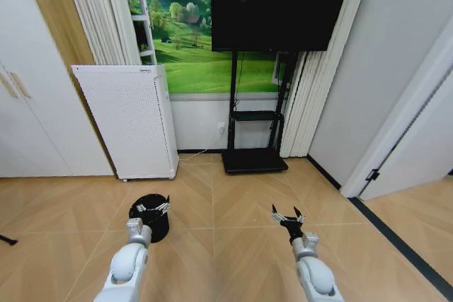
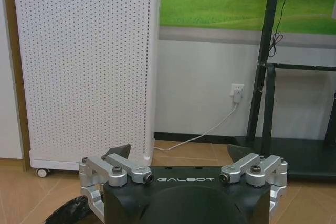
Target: Pick up the trash bin and place the garbage on the floor into it.
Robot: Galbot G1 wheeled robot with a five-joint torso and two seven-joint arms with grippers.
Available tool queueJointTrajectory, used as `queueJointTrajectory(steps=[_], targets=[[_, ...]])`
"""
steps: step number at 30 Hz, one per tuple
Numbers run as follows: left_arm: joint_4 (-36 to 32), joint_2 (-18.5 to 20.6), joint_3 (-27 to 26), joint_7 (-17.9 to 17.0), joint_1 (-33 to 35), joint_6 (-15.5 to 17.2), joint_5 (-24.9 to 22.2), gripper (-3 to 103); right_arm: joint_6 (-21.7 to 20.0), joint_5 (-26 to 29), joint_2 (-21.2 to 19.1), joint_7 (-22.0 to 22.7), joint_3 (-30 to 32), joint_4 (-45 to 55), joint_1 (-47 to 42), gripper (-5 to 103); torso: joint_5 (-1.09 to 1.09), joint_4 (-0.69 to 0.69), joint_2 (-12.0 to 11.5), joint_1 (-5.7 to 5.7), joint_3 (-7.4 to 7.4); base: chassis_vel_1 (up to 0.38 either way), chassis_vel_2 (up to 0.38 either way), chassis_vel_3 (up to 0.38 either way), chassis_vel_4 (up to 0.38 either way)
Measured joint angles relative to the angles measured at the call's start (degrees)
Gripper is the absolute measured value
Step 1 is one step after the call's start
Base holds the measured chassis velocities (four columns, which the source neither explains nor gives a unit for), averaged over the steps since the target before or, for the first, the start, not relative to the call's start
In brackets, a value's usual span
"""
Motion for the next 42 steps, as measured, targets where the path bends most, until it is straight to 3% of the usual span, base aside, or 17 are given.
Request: queueJointTrajectory(steps=[14,42], targets=[[2.88,0.09,0.48,-0.04,-2.19,-0.24,0.56,100,-1.63,0.49,0.14,0.90,0.42,0.65,0.92,100,0.00,0.00,3.40,1.27,2.15,0.000,0.000,0.000,0.000],[1.65,2.14,0.83,0.19,-2.01,0.51,-0.83,100,-2.10,0.93,0.22,1.48,0.98,1.14,0.77,100,0.00,0.00,9.93,3.86,6.07,0.000,0.000,0.000,0.000]])
